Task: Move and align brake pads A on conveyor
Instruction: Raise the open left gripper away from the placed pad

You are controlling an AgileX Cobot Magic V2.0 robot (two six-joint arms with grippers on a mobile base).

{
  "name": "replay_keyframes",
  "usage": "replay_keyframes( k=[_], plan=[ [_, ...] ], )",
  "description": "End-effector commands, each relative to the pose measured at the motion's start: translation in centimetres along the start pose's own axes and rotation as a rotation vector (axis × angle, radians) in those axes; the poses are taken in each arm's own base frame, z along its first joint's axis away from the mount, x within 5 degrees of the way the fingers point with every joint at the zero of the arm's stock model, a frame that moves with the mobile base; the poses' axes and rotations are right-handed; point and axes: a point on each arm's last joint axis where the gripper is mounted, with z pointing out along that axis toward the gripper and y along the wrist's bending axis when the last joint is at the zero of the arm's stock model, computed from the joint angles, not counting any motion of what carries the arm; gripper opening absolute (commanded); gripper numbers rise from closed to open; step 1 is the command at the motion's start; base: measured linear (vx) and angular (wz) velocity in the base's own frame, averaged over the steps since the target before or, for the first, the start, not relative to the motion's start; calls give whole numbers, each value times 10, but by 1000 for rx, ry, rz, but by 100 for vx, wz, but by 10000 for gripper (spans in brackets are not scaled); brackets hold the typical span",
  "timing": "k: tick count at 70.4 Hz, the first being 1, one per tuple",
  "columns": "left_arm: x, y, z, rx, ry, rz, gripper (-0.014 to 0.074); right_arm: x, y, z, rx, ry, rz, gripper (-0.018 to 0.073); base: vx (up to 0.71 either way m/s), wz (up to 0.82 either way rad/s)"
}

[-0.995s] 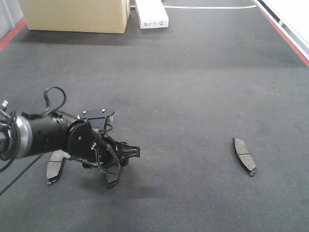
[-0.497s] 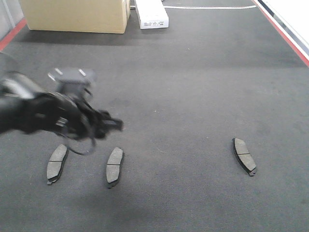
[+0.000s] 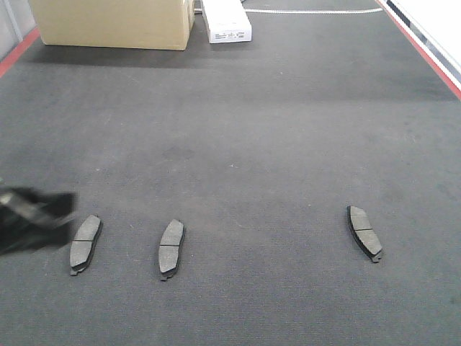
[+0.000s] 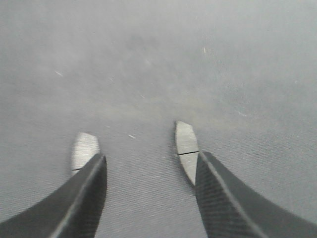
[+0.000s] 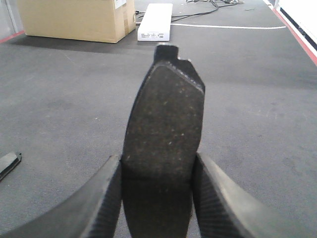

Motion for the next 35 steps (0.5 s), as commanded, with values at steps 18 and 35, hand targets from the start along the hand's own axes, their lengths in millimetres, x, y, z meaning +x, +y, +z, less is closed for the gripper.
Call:
replay_keyframes(
  k=[18,35],
  plan=[
    [37,22,-62,68,-232,93,376,-18,0,-2,5,-114,-5,-2,0,0],
    [62,31,-76,99,-356,136,376,-18,0,-2,5,-114,-5,-2,0,0]
  ],
)
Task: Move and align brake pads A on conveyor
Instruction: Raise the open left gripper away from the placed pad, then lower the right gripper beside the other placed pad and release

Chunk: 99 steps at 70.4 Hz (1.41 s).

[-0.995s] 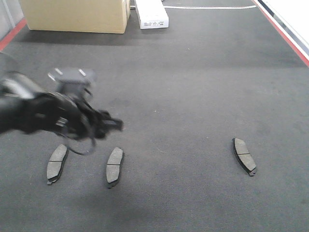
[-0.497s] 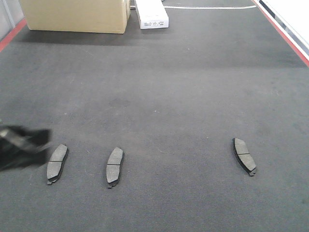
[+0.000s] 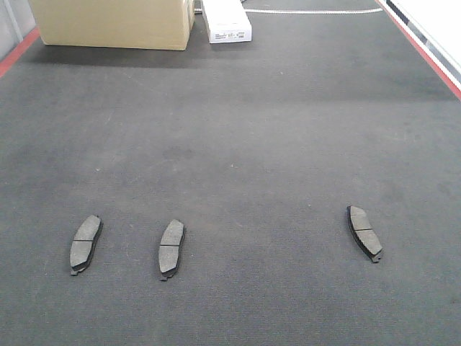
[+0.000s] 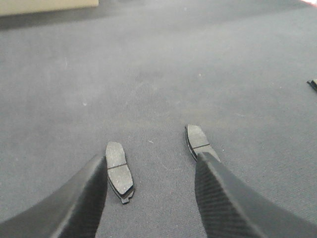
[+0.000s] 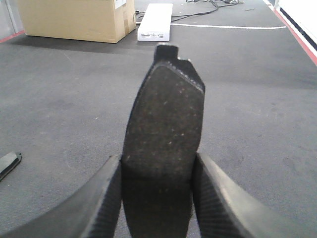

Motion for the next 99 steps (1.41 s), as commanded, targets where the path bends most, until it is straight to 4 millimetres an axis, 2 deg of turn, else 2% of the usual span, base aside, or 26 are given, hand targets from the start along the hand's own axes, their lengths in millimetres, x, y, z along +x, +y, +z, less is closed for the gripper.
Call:
replay_keyframes(
  k=[1,12,32,42,48,58,68,84,95,99],
  plan=[
    [-8,-2,-8,42,-134,4,376,-18,0,-2,5,-114,-5,-2,0,0],
    [-8,-1,-16,55,-194,-1,376,-18,0,-2,5,-114,-5,-2,0,0],
    [-6,0,-15,43,-161,-2,376,-18,0,0,4,-113,1,-2,0,0],
    [-5,0,-15,41,-156,-2,376,-19,0,13,-4,-13,24,-1,0,0],
    [-5,0,-15,41,-156,-2,376,-27,2,24,-16,87,49,0,0,0],
    [-5,0,-15,41,-156,-2,376,-46,6,50,-52,231,123,5,0,0],
    [-5,0,-15,41,-156,-2,376,-55,8,87,-67,375,153,8,0,0],
    [-5,0,-15,41,-156,-2,376,-37,10,155,-58,668,158,17,0,0],
    [-5,0,-15,41,-156,-2,376,-25,11,195,-54,791,185,29,0,0],
    [-5,0,-15,41,-156,-2,376,-21,19,209,-69,824,183,30,0,0]
  ],
)
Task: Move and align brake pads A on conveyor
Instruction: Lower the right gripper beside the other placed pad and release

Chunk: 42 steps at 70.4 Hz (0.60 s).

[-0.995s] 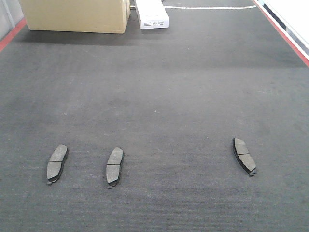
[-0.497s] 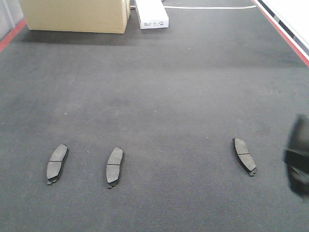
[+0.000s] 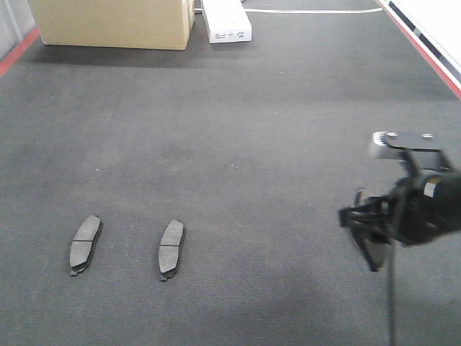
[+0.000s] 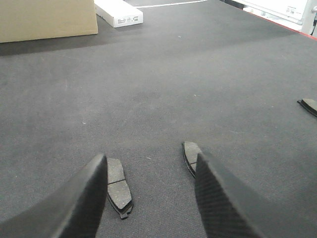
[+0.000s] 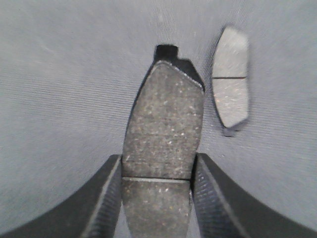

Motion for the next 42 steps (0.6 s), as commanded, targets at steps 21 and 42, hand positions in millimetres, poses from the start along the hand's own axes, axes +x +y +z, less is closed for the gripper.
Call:
replay_keyframes(
  k=[21,42],
  plan=[
    [-12,-2,-2,24,-71,2,376,-55,70,52,-76,7,39,41,0,0],
    [-12,-2,-2,24,-71,2,376,-75,72,89,-14,63,46,68,0,0]
  ],
)
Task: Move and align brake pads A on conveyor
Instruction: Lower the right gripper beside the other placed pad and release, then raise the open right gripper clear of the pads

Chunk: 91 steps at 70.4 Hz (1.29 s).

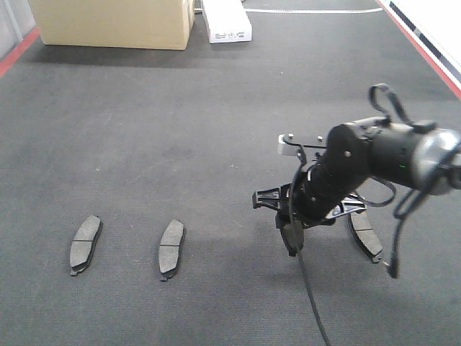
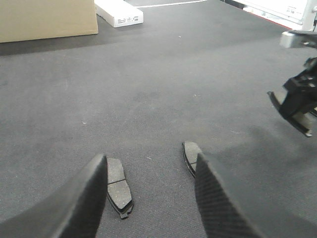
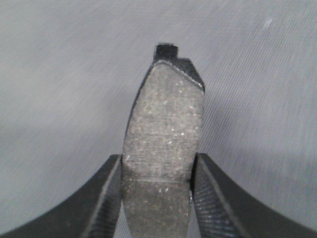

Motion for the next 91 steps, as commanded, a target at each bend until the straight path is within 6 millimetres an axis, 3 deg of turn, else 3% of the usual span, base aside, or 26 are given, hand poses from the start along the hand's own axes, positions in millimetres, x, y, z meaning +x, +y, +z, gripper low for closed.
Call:
replay_keyframes(
  k=[1,11,24,40,48,64,74,91],
  plan=[
    [-12,-2,-2,24,-71,1,376,-16,5,-14,-18,-79,-7,71,0,0],
    [-12,-2,-2,24,-71,1,376,-21,6,4,9,-7,-8,134,0,0],
    [-12,-2,-2,24,-71,1,376,-20,5,21,36,73,-7,329,0,0],
    [-12,-2,-2,24,-71,1,376,-23,4,14,40,35,-24,498,0,0],
    [-12,-2,-2,24,-71,1,376,-27,4,-7,47,-41,-56,500,0,0],
    [-12,-2,-2,24,-71,1,376,-22,0,-74,62,-210,-124,497,0,0],
    [-12,-2,-2,24,-71,1,376,-3,-9,-114,76,-331,-167,497,0,0],
    [-13,-3,-2,27,-78,1,376,52,-26,-174,27,-587,-206,497,0,0]
  ],
)
